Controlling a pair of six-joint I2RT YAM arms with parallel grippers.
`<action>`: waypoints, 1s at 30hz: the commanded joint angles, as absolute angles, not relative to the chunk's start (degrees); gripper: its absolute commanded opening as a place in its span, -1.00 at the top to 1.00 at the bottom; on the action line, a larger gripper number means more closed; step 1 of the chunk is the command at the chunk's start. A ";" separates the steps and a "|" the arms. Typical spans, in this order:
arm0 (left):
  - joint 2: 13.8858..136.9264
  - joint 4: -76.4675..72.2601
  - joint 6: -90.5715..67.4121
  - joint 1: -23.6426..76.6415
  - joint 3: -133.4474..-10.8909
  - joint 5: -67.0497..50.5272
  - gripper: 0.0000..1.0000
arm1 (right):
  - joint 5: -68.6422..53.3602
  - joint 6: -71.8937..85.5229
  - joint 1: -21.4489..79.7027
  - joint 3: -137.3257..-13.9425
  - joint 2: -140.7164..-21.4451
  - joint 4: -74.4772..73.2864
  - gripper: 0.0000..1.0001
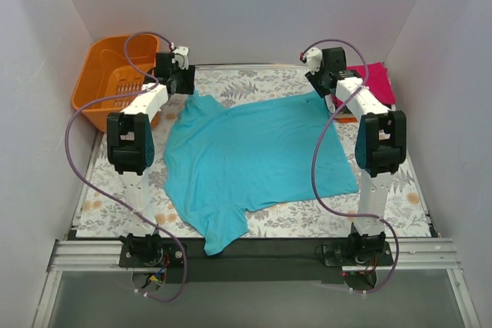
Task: Fold and stack the t-shirts
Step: Flatten the tshirt out
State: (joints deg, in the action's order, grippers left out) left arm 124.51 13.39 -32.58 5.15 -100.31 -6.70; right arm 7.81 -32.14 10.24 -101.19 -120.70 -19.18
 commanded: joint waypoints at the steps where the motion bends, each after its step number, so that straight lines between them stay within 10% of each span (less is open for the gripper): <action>1: 116.65 21.62 -32.35 5.19 -101.45 -10.79 -0.05 | 2.84 -29.79 10.46 -103.28 -113.22 -27.06 0.16; 14: 90.63 40.60 -27.42 5.45 -69.02 -15.03 0.36 | -1.68 -37.96 11.25 -70.63 -90.98 -41.48 0.79; 30: 90.35 37.54 -20.85 3.08 -50.02 0.95 0.43 | 4.57 -39.73 15.37 -49.22 -91.32 -42.71 0.91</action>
State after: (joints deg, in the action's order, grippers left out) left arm 88.92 40.62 -24.23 4.58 -51.13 -4.40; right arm 4.01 -39.29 13.17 -50.28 -90.30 -41.63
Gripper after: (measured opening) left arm 0.291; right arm 0.045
